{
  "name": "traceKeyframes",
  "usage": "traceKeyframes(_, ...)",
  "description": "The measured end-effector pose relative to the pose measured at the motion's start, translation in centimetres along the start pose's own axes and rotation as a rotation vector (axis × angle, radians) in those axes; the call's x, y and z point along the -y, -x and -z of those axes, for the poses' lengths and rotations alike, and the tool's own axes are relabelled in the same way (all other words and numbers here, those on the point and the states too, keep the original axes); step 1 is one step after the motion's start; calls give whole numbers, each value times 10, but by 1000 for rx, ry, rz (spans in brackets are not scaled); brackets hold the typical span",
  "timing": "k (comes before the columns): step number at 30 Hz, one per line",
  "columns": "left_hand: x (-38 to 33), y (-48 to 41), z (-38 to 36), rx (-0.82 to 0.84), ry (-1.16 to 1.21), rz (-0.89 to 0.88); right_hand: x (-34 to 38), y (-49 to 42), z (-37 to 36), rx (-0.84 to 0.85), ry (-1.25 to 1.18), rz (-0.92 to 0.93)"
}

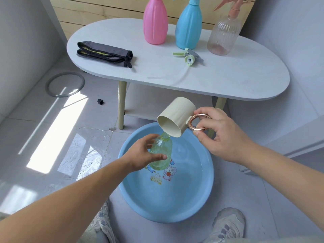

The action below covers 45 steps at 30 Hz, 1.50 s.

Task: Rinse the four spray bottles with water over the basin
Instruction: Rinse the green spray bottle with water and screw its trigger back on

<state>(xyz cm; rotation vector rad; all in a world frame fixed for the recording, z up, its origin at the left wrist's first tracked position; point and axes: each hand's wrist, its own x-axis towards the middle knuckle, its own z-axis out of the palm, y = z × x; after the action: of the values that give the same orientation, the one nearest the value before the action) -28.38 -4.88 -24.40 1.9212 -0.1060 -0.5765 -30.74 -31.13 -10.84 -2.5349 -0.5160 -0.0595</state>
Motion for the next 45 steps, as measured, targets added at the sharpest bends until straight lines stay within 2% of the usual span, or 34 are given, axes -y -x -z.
traceKeyframes(11, -2, 2, 1, -9, -23, 12, -2, 0, -7, -47, 69, 169)
traceKeyframes(16, -2, 2, 2, 5, -36, 16, -1, -1, -8, -34, 87, 174)
traceKeyframes(19, -2, 2, 2, -19, -24, 8, 3, -2, -11, -42, 0, 17)
traceKeyframes(24, -4, 3, 2, -92, -17, -8, 10, -10, -18, -133, -344, -338)
traceKeyframes(32, 2, 6, 7, -80, -8, -8, -18, -15, -63, -43, -573, -792)
traceKeyframes(35, 3, 8, 7, -105, 10, -17, -32, -15, -89, 89, -447, -839)
traceKeyframes(41, 6, 6, 8, -124, 49, -15, -52, -4, -131, 343, -196, -780)
traceKeyframes(45, 9, 6, 5, -120, 48, -9, -60, 0, -143, 405, -120, -717)
